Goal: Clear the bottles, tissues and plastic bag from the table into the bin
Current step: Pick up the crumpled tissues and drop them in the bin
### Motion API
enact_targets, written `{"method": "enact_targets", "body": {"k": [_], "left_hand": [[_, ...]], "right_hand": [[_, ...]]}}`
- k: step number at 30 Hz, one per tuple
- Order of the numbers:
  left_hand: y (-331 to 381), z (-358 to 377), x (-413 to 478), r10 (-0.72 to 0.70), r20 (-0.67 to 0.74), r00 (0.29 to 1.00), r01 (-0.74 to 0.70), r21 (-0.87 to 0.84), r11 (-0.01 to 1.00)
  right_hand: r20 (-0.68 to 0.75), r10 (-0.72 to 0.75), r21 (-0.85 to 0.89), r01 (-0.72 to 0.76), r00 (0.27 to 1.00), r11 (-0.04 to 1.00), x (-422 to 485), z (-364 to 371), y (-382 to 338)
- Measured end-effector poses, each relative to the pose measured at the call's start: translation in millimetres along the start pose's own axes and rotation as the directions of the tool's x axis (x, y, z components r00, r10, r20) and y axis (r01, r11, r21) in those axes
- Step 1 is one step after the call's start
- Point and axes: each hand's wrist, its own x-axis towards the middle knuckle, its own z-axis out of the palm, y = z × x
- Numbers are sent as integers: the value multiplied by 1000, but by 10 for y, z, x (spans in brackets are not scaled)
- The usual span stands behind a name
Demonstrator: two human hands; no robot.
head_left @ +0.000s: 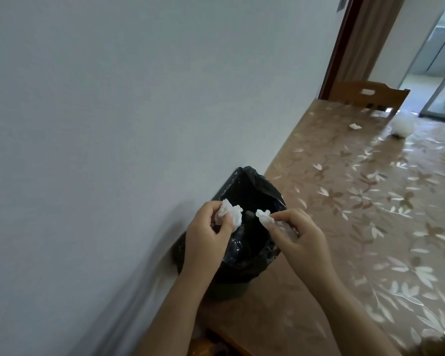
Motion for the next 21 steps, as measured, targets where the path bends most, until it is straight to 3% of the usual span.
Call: {"method": "enact_targets", "body": {"k": [5, 12, 21], "left_hand": [[-158, 84, 32, -16, 81, 997, 13, 39, 999], [-284, -40, -112, 20, 62, 998, -30, 168, 985], [-358, -211, -294, 100, 96, 990, -131, 408, 903]], "right_hand": [[25, 2, -6, -2, 1000, 1000, 137, 66, 98], [58, -29, -26, 30, 998, 999, 225, 225, 154], [155, -80, -254, 118, 985, 960, 397, 516, 305]]}}
